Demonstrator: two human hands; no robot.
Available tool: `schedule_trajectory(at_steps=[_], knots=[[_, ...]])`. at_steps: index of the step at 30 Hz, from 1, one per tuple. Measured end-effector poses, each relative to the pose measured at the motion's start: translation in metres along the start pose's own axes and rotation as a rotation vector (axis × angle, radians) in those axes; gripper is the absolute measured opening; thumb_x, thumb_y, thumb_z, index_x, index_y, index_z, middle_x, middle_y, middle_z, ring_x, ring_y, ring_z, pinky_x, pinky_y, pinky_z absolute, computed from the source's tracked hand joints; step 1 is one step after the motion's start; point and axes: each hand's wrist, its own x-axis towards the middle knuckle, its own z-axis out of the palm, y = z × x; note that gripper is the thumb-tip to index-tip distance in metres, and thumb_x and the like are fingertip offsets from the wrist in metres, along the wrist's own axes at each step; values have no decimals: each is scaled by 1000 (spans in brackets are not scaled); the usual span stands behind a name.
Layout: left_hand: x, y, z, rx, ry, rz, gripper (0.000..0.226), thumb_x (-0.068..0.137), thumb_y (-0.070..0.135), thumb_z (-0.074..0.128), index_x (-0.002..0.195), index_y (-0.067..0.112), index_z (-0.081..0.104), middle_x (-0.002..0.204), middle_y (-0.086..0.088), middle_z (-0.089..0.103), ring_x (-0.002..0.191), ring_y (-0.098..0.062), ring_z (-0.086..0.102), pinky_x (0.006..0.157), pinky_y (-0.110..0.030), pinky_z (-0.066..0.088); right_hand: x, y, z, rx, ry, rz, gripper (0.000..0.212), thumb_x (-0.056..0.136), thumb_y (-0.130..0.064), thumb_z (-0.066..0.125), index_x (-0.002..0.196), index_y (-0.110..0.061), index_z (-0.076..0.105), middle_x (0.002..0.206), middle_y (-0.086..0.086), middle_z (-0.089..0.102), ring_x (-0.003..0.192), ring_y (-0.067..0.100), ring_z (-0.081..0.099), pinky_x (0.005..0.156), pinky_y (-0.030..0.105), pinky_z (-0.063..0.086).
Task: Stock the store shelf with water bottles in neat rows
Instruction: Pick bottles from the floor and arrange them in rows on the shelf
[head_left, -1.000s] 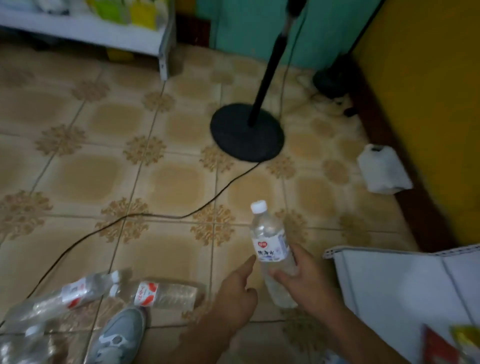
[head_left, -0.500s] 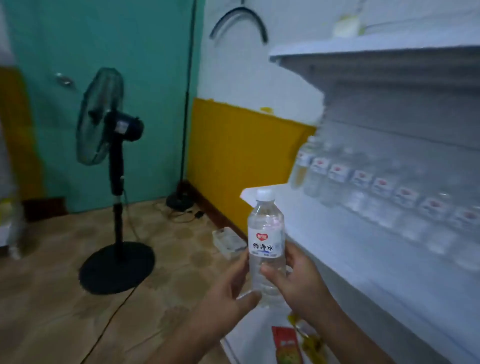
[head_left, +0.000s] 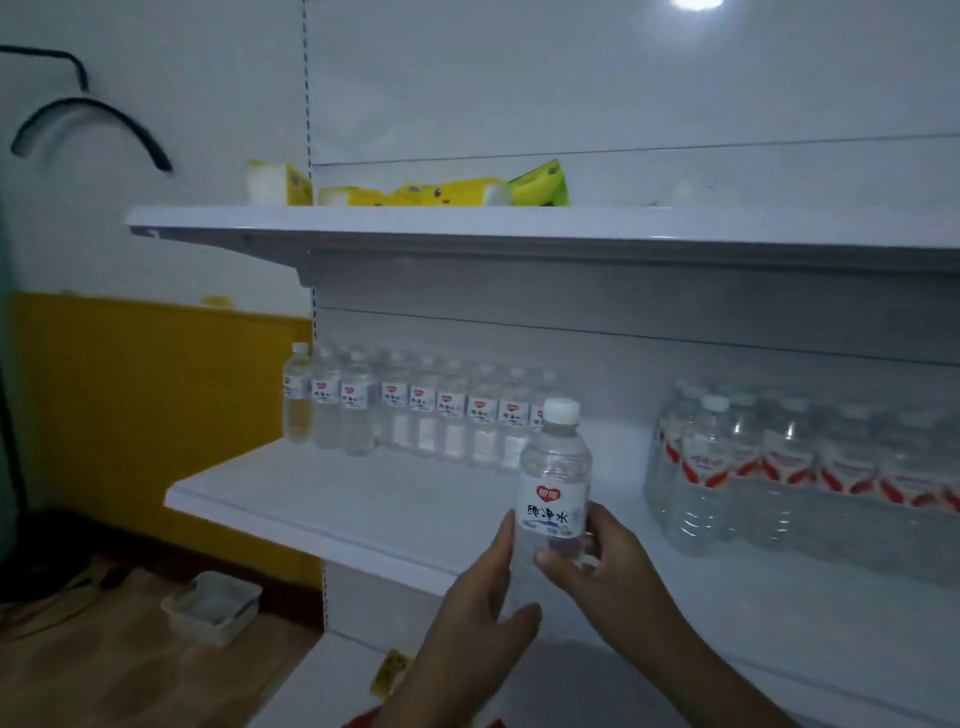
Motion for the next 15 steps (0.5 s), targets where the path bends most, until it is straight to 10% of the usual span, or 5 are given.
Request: schedule_trajectory(at_steps=[15], knots=[[22, -4, -80, 100, 133, -89, 84, 75, -6, 44, 149, 30, 24, 141, 18, 47, 134, -4, 40, 111, -34, 34, 72, -5, 81, 21, -135, -27, 45, 78, -12, 78, 104, -38, 53, 100, -25, 64, 89, -15, 61, 72, 8, 48]])
